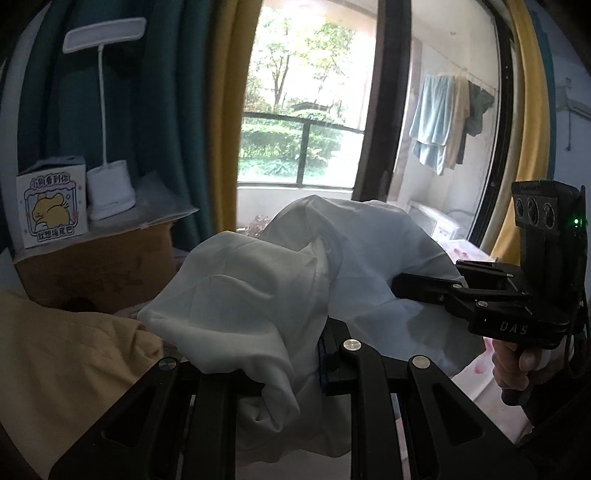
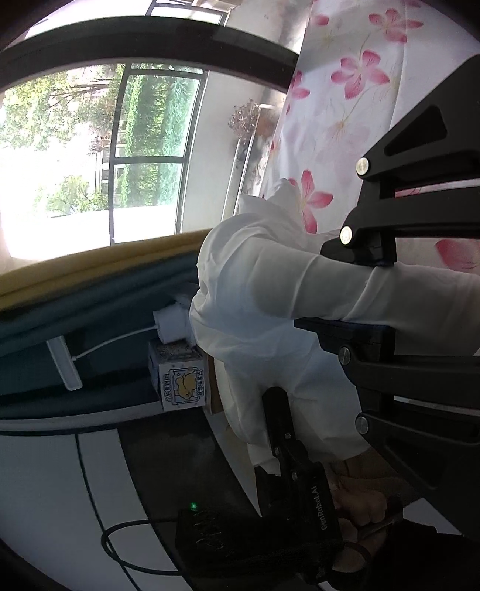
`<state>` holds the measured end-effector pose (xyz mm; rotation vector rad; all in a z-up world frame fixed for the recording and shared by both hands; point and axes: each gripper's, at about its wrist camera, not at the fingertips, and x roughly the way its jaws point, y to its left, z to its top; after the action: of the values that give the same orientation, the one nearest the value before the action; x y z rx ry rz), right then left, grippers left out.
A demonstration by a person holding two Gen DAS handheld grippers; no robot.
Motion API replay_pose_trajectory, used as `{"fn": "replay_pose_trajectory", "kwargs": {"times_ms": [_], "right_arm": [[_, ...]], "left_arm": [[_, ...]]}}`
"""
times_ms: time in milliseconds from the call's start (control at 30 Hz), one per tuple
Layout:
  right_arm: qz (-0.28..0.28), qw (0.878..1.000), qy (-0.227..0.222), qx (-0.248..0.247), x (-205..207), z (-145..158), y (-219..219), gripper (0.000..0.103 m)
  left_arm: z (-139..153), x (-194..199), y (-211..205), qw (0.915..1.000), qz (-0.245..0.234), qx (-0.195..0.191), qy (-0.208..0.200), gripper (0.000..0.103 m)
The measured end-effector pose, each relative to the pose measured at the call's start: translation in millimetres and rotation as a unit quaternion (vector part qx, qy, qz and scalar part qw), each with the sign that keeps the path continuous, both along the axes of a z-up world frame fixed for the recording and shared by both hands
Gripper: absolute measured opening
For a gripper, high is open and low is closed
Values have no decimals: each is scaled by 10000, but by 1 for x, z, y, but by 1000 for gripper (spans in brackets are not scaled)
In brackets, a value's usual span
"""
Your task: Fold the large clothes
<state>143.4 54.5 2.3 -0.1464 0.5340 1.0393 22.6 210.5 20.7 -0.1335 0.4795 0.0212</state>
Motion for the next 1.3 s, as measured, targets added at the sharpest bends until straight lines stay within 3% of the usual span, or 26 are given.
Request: {"fn": "replay_pose_trajectory", "kwargs": {"times_ms": [200, 400, 667, 933, 1033, 1133, 1300], "right_arm": [[-14, 9986, 439, -283, 16, -42, 22, 20], [-211, 9962, 743, -406, 27, -68, 15, 20], [-690, 9842, 1528, -566, 46, -95, -13, 26], [-1034, 9734, 1893, -771, 54, -117, -36, 35], [-1064, 9731, 1884, -789, 54, -117, -37, 39], [-1168, 9728, 1826, -819, 54, -116, -40, 50], [-1322, 9725, 1732, -823, 55, -112, -55, 55]], "left_arm": [[-41, 17, 27, 9979, 51, -372, 531, 21], [-76, 27, 35, 9928, 42, -739, 938, 28], [-102, 36, 25, 9857, -76, -788, 1486, 40], [-110, 43, 15, 9835, 15, -525, 1733, 45], [-110, 45, 13, 9826, 82, -515, 1783, 46], [-107, 47, 15, 9820, 187, -526, 1802, 46], [-101, 48, 14, 9804, 345, -334, 1913, 46]]}}
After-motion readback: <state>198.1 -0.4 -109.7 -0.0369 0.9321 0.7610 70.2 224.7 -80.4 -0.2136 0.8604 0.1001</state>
